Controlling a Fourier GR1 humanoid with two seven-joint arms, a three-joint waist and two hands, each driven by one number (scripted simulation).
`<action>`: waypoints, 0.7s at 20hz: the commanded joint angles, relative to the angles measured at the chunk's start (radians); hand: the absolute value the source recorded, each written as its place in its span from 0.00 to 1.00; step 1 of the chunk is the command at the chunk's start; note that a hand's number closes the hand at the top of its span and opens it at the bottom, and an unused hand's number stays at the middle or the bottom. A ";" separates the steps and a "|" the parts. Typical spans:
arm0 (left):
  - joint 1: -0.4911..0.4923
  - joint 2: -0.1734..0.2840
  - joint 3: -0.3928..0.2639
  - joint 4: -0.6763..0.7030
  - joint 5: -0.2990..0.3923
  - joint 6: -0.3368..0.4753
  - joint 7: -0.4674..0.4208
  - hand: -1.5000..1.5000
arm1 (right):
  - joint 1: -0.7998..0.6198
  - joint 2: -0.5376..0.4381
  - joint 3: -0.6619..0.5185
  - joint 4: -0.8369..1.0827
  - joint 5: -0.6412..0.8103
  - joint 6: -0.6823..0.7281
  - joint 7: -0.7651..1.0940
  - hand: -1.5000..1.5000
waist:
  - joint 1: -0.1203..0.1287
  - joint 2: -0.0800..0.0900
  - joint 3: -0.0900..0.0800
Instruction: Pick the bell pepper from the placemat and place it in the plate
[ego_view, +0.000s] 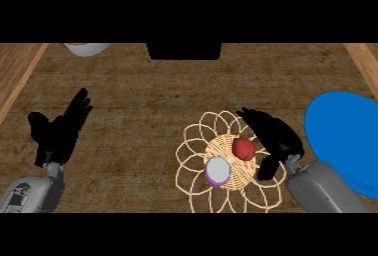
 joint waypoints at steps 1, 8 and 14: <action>-0.001 -0.070 -0.026 -0.024 -0.048 0.033 0.028 0.50 | 0.039 -0.005 -0.045 -0.051 0.018 0.071 0.004 0.00 | -0.005 -0.001 0.000; 0.041 -0.025 0.044 -0.110 -0.036 -0.043 0.073 0.50 | 0.026 0.099 -0.031 0.138 0.181 -0.030 -0.062 0.00 | 0.001 -0.001 0.000; -0.035 -0.075 0.075 0.012 -0.076 -0.050 0.018 0.50 | -0.035 0.169 -0.070 0.222 0.257 0.000 -0.055 0.00 | -0.002 0.000 0.000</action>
